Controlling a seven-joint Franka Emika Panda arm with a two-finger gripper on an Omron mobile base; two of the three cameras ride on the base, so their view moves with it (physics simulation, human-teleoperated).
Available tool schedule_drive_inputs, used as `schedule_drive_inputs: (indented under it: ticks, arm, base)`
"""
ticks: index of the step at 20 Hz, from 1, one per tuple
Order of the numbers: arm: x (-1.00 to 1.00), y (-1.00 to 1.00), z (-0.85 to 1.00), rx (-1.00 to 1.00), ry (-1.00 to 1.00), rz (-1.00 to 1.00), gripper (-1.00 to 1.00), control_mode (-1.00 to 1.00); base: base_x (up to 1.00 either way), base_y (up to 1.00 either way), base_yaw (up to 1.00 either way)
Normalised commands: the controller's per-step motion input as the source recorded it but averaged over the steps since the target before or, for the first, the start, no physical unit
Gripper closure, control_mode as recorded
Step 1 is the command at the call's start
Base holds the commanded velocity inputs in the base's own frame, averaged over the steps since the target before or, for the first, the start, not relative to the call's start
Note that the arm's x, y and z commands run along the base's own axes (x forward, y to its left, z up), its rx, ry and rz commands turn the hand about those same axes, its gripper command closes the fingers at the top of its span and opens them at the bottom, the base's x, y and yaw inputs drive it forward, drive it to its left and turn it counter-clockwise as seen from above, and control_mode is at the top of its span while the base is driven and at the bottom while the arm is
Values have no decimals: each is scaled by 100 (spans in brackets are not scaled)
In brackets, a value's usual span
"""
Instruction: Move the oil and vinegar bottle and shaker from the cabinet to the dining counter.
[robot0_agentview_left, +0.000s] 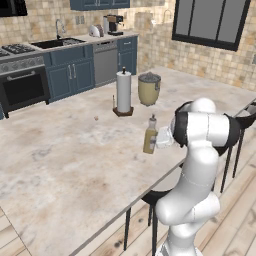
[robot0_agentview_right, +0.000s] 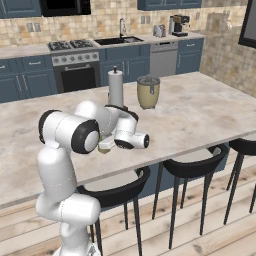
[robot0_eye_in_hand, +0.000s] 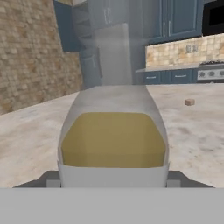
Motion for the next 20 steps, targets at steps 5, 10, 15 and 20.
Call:
schedule_drive_inputs:
  ticks: [5, 10, 15, 20]
  arm:
    - [15, 5, -13, 0, -5, 0, 100, -100]
    - [6, 2, -17, 0, -4, 0, 100, -100]
    - [10, 0, -17, 0, 0, 0, 100, -100]
    - [4, 0, -20, 0, -1, 0, 100, -100]
  base:
    - [0, 0, 0]
    - [0, 0, 0]
    - [0, 0, 0]
    - [0, 0, 0]
